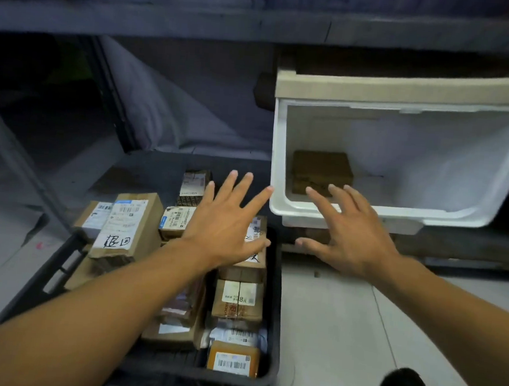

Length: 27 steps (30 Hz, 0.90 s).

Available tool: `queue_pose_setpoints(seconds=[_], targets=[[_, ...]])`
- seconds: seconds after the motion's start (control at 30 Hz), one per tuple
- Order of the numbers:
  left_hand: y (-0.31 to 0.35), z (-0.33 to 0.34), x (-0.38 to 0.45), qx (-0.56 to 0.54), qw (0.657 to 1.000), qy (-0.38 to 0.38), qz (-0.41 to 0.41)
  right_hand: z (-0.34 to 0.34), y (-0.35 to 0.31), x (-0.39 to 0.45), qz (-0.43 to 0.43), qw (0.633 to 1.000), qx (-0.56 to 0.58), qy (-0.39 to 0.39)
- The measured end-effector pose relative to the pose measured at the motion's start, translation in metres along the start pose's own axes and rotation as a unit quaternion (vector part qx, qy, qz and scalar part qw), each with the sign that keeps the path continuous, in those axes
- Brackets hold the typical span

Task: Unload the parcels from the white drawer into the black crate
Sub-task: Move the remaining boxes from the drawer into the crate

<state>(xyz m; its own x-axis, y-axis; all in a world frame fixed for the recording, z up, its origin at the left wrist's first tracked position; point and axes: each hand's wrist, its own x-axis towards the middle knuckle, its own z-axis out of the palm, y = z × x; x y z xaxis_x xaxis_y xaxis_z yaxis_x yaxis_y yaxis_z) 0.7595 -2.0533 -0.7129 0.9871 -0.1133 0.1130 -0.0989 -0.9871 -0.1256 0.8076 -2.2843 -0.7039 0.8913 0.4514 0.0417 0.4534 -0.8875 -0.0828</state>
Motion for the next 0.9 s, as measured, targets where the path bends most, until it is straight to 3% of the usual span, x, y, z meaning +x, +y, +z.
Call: queue_pose_setpoints(seconds=[0.5, 0.9], targets=[[0.095, -0.083, 0.003, -0.002, 0.999, 0.028, 0.025, -0.089, 0.056, -0.088, 0.069, 0.996, -0.017, 0.047], [0.135, -0.039, 0.106, -0.12, 0.993, -0.012, -0.015, -0.054, 0.121, -0.012, 0.089, 0.995, 0.052, -0.007]])
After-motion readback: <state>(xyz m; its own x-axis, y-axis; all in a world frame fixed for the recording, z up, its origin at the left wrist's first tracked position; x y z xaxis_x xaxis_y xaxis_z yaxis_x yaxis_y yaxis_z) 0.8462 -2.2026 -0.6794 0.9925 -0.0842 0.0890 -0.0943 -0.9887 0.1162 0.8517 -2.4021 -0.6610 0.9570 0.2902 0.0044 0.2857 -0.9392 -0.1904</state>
